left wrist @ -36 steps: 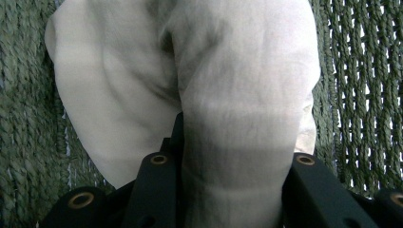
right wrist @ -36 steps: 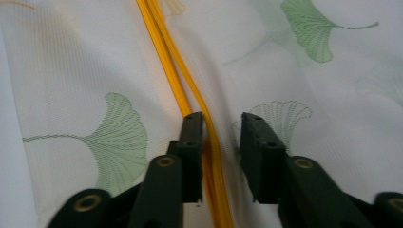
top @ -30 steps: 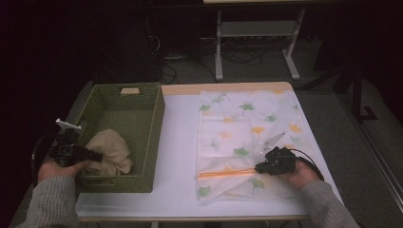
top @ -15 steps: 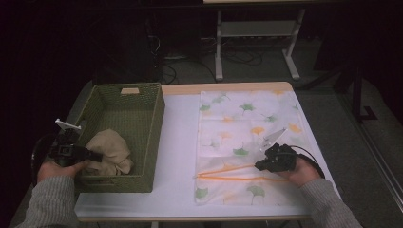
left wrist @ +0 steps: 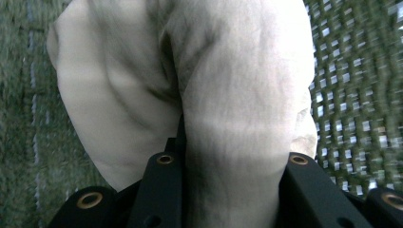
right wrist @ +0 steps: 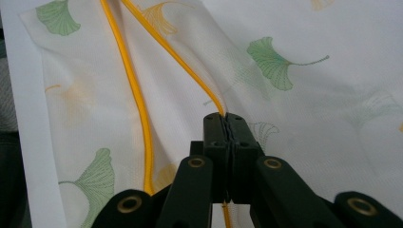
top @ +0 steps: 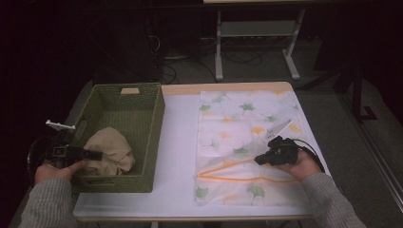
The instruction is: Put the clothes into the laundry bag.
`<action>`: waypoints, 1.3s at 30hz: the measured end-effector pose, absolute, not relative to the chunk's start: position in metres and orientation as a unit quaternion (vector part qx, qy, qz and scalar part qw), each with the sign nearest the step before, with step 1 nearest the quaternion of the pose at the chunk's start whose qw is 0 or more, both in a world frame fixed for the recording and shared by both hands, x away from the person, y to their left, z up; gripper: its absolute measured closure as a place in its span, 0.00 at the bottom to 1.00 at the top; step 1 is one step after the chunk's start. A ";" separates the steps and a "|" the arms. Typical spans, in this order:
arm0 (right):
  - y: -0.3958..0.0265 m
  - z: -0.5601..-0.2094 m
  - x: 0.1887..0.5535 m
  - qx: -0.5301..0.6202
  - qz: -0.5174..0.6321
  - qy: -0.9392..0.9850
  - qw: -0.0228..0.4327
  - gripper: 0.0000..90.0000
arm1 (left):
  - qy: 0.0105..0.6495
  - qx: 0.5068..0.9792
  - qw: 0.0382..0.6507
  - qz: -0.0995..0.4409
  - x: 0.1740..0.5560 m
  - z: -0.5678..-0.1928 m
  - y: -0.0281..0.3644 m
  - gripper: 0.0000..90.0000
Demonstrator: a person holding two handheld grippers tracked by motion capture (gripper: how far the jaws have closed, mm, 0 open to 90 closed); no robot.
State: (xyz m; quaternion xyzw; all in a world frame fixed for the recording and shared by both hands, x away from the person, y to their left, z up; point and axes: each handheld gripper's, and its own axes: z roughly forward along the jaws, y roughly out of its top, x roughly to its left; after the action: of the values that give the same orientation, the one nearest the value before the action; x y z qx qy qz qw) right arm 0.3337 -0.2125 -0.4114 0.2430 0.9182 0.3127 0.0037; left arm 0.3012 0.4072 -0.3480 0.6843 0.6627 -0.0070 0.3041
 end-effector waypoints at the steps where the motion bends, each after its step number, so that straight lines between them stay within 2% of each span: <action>1: -0.213 -0.411 0.334 0.244 0.315 0.917 0.002 0.98 | 0.660 0.682 0.313 -0.006 0.300 -0.346 0.407 0.79; 22: -0.207 -0.390 0.349 0.254 0.317 0.914 -0.003 0.98 | 0.619 0.671 0.407 -0.023 0.281 -0.298 0.392 0.79; 31: -0.202 -0.385 0.356 0.255 0.317 0.914 0.000 0.98 | 0.603 0.671 0.431 -0.032 0.282 -0.274 0.382 0.79; 36: -0.204 -0.385 0.361 0.256 0.321 0.912 -0.003 0.98 | 0.581 0.663 0.470 -0.053 0.283 -0.266 0.376 0.79; 39: -0.206 -0.385 0.362 0.257 0.324 0.910 -0.002 0.98 | 0.568 0.673 0.470 -0.056 0.285 -0.261 0.365 0.79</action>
State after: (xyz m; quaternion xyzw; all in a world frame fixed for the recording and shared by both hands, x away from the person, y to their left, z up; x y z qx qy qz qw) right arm 0.3619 -0.2057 -0.3846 0.2575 0.9103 0.3241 -0.0024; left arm 0.2852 0.3646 -0.2611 0.6728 0.5681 -0.0564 0.4705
